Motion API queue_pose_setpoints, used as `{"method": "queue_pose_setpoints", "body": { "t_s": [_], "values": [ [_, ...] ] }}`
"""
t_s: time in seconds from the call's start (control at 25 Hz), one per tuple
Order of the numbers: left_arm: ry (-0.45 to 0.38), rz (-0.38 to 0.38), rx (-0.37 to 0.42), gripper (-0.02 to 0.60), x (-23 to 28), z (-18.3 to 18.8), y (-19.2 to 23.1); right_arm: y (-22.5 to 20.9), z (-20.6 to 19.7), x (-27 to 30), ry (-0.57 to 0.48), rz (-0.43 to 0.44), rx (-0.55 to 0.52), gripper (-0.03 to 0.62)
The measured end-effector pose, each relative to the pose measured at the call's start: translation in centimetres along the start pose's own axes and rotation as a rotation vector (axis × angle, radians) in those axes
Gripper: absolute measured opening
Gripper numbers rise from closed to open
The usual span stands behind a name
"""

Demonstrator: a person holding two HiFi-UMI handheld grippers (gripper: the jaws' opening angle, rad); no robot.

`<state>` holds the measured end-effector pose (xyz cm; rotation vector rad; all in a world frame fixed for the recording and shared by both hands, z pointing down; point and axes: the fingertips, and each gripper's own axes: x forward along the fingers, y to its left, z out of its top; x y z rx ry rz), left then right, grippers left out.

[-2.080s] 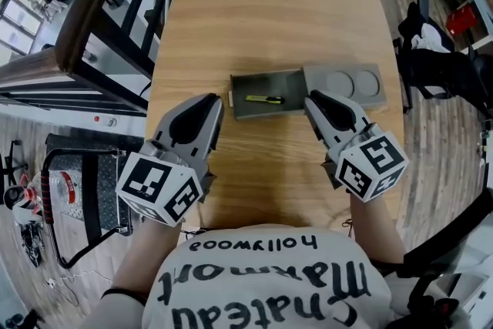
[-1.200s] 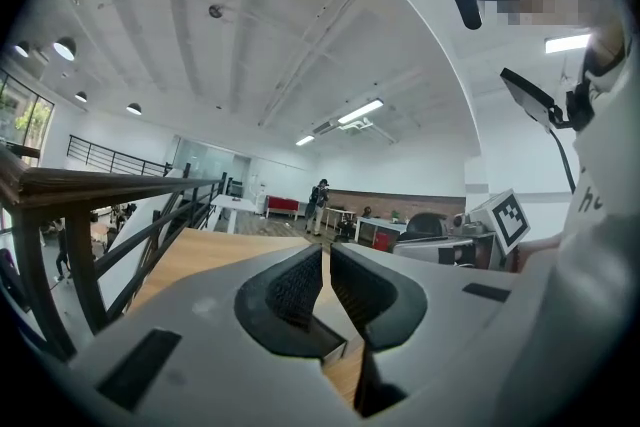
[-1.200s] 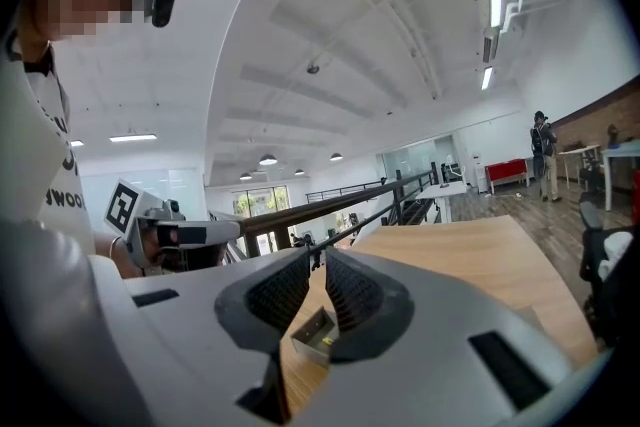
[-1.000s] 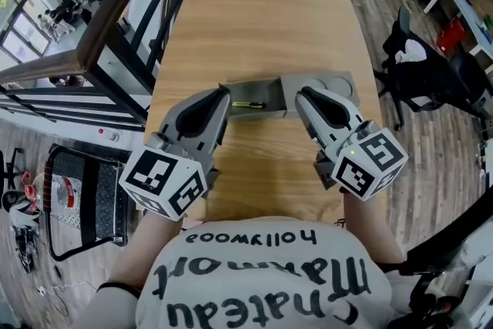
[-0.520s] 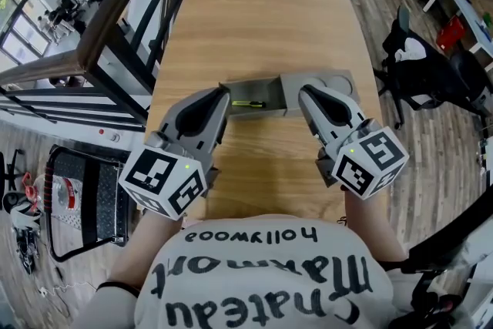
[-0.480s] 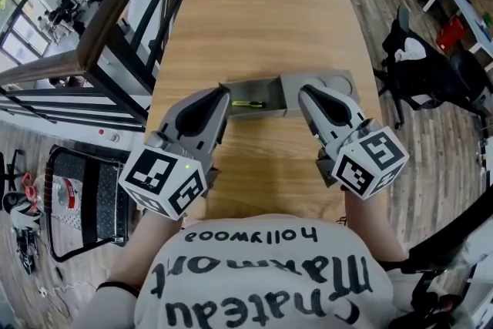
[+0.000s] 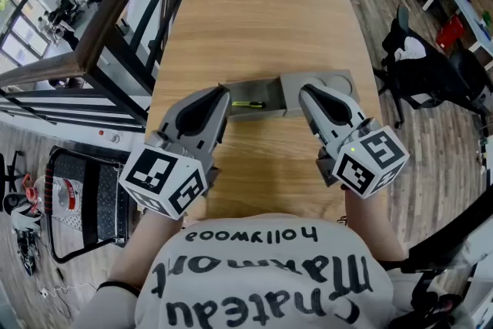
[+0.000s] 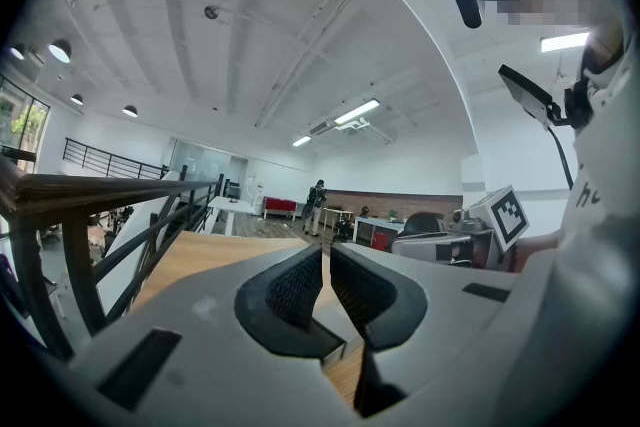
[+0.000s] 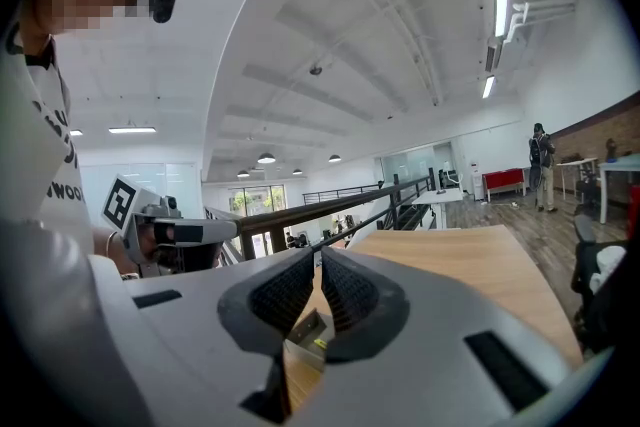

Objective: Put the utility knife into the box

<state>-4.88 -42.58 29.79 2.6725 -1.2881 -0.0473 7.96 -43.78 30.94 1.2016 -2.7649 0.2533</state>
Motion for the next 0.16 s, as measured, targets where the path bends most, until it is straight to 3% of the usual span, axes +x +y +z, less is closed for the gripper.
{"method": "queue_pose_setpoints", "body": {
  "t_s": [0.16],
  "values": [
    [0.0,0.001,-0.003,0.029,-0.18,0.06,0.33,0.29,-0.04,0.34,0.001,0.003,0.005,0.031]
  ]
}}
